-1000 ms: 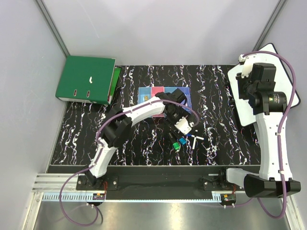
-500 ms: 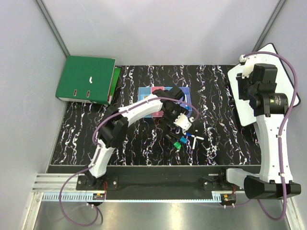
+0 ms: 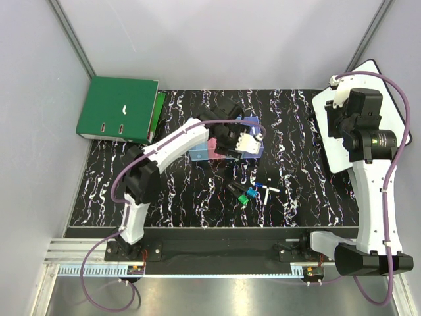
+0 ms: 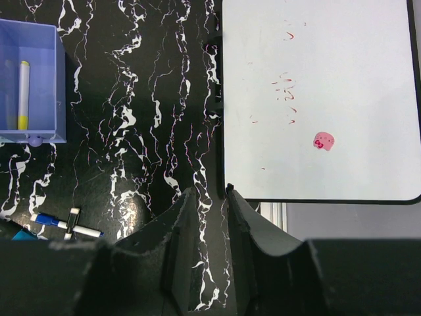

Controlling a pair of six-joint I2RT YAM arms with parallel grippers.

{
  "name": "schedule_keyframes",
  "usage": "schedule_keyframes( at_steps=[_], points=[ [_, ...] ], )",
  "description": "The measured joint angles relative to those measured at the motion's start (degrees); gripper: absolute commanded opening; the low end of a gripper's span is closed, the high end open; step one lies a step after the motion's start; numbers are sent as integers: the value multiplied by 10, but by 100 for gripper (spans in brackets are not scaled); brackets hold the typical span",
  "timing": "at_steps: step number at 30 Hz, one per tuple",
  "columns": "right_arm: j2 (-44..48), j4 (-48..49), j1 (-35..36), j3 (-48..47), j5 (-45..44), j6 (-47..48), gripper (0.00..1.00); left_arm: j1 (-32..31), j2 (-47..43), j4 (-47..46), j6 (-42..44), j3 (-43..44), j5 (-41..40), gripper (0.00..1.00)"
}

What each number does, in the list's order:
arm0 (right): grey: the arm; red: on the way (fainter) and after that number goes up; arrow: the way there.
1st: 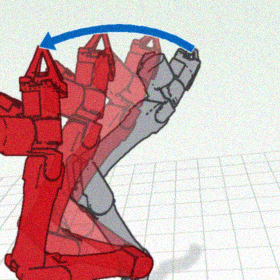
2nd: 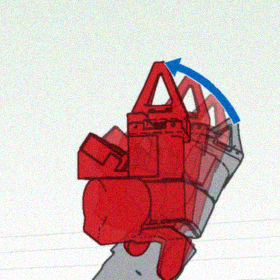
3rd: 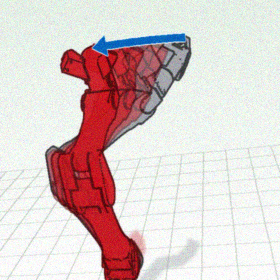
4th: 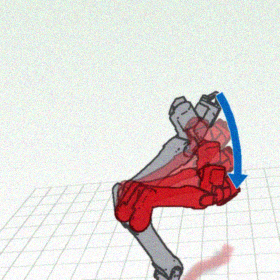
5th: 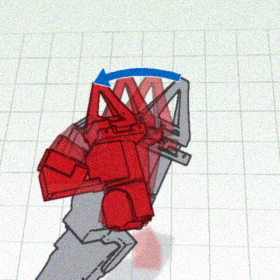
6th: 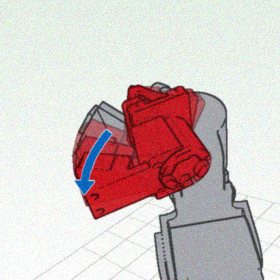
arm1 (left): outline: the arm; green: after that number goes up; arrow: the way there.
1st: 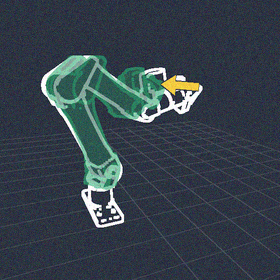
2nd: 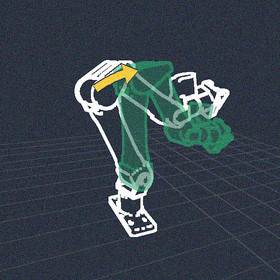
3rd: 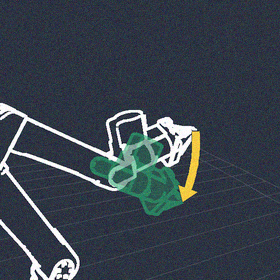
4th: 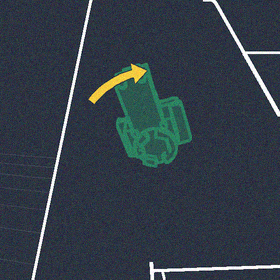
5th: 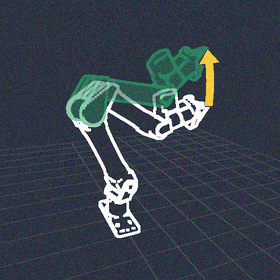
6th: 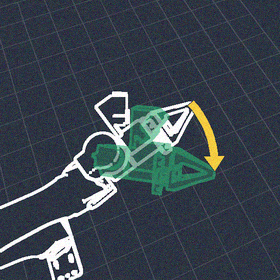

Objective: Sort the stationery into containers
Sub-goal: Pick up the stationery from the center of the board, then place the stationery in the storage box.

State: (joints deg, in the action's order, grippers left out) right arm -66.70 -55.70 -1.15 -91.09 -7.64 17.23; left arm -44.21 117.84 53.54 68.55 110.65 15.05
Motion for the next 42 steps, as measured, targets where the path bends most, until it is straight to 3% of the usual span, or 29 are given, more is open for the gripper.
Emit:
schedule_keyframes(
  at_steps=[20, 42],
  points=[
    [4, -1, 0, -3, 4, -2, 34, 136, -25, 2, -56, 0, -79, 0],
    [5, -2, -2, -3, 4, -2, 33, 169, 4, -39, -56, -39, -79, 0]
  ],
)
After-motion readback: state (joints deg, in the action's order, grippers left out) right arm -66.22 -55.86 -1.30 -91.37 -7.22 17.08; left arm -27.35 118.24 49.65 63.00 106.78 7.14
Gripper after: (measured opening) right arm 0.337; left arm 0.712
